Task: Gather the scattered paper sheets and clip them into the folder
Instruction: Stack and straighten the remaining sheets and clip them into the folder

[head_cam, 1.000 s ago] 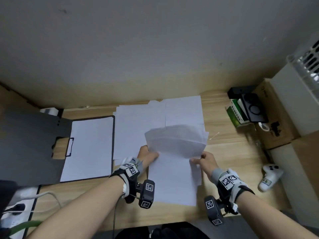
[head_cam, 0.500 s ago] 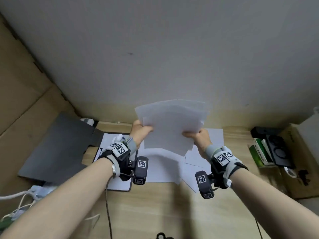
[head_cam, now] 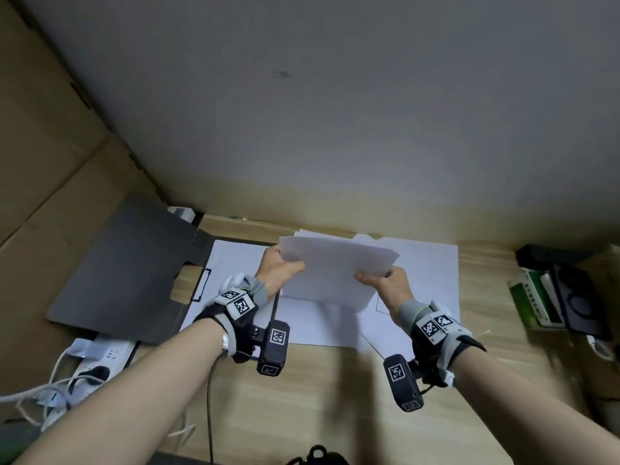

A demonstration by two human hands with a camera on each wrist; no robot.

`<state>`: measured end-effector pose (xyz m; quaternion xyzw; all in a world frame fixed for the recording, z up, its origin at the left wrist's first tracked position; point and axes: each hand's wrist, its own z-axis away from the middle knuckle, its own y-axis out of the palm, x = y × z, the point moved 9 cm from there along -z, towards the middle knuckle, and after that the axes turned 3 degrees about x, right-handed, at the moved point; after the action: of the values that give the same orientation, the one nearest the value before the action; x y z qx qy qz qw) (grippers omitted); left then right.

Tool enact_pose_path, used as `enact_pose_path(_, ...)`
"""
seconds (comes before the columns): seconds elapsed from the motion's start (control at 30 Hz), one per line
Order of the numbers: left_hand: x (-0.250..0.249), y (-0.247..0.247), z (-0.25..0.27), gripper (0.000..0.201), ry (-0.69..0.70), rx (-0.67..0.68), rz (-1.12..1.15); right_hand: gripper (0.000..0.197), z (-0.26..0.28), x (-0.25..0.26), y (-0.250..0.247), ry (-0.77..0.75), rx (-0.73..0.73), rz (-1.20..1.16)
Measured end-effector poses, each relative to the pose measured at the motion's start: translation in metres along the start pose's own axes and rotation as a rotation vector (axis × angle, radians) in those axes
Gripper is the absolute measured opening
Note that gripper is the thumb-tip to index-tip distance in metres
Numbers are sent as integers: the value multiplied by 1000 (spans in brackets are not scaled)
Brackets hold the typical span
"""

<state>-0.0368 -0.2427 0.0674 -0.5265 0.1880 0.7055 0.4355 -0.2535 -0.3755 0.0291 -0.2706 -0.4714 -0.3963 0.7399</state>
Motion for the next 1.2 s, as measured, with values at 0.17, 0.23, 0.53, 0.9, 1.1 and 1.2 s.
enact_pose_path(0.17, 56, -5, -10, 30, -164, 34, -111, 17, -12, -40, 5, 142, -69, 147)
enact_pose_path(0.23, 64, -11, -14, 31, -186, 41, -44, 20, -19, -41, 15, 151, -80, 115)
enact_pose_path(0.53, 125, -107, -55, 16, -332, 79, -233, 10, -30, -56, 91, 167, -95, 114)
enact_pose_path(0.9, 194, -219, -78, 44, -283, 137, -1249, 6, -36, -104, 171, 309, -100, 194)
enact_pose_path(1.1, 197, -211, -91, 49, -291, 153, -1263, 19, -39, -123, 214, 367, -4, 187)
enact_pose_path(1.2, 203, -205, -101, 38, -312, 218, -1216, 19, -38, -130, 231, 382, 37, 192)
